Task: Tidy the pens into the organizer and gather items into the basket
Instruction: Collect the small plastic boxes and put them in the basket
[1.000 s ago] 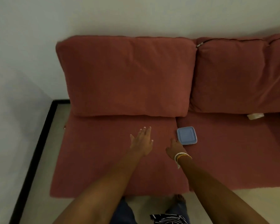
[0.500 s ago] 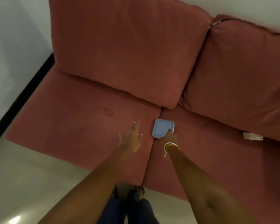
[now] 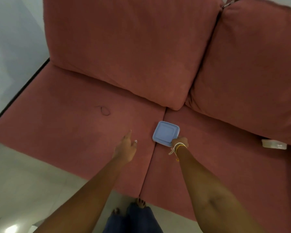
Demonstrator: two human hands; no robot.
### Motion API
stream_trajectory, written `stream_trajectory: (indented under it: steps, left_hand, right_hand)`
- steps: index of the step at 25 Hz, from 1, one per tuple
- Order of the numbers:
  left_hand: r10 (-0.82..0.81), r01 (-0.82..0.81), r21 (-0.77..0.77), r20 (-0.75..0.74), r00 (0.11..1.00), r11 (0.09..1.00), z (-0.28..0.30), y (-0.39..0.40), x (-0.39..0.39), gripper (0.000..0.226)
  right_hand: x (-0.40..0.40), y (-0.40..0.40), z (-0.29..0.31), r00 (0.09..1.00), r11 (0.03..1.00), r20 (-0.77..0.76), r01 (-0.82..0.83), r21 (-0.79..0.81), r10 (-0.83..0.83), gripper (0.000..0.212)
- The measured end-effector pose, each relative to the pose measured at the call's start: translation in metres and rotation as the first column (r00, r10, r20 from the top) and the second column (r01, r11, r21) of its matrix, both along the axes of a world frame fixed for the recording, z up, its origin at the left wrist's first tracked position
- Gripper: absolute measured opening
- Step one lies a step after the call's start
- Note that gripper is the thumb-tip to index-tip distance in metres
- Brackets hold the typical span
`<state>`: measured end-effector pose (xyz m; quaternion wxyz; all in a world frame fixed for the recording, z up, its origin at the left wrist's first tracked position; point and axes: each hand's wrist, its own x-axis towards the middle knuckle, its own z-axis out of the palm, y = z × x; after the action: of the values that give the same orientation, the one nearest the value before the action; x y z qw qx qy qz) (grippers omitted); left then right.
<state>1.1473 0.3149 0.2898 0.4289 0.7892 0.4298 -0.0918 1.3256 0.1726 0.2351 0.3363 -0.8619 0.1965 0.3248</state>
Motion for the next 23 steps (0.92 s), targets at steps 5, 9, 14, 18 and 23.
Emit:
stream_trajectory:
  steps: [5, 9, 14, 18, 23]
  left_hand:
    - [0.113, -0.113, -0.003, 0.046, 0.993, 0.994, 0.042, -0.010, -0.015, 0.059]
    - [0.175, -0.172, -0.052, 0.056, 0.983, 0.984, 0.090, -0.026, -0.024, 0.060]
    - [0.356, -0.326, -0.228, 0.107, 0.928, 0.918, 0.139, -0.070, -0.049, 0.065]
    - [0.543, -0.435, -0.424, 0.172, 0.822, 0.794, 0.160, -0.113, -0.074, 0.046]
    - [0.710, -0.491, -0.606, 0.183, 0.680, 0.626, 0.187, -0.167, -0.101, 0.040]
  right_hand:
    - [-0.010, -0.007, 0.031, 0.998, 0.982, -0.039, 0.047, 0.182, -0.040, 0.028]
    - [-0.046, -0.008, 0.126, 0.993, 0.932, -0.076, -0.057, 0.358, 0.090, 0.015]
    - [-0.079, -0.034, 0.189, 0.959, 0.863, -0.117, -0.176, 0.473, 0.260, 0.015]
    - [-0.104, -0.070, 0.217, 0.933, 0.815, -0.113, -0.235, 0.530, 0.342, 0.016]
    - [-0.128, -0.112, 0.238, 0.904, 0.797, -0.095, -0.314, 0.515, 0.417, 0.014]
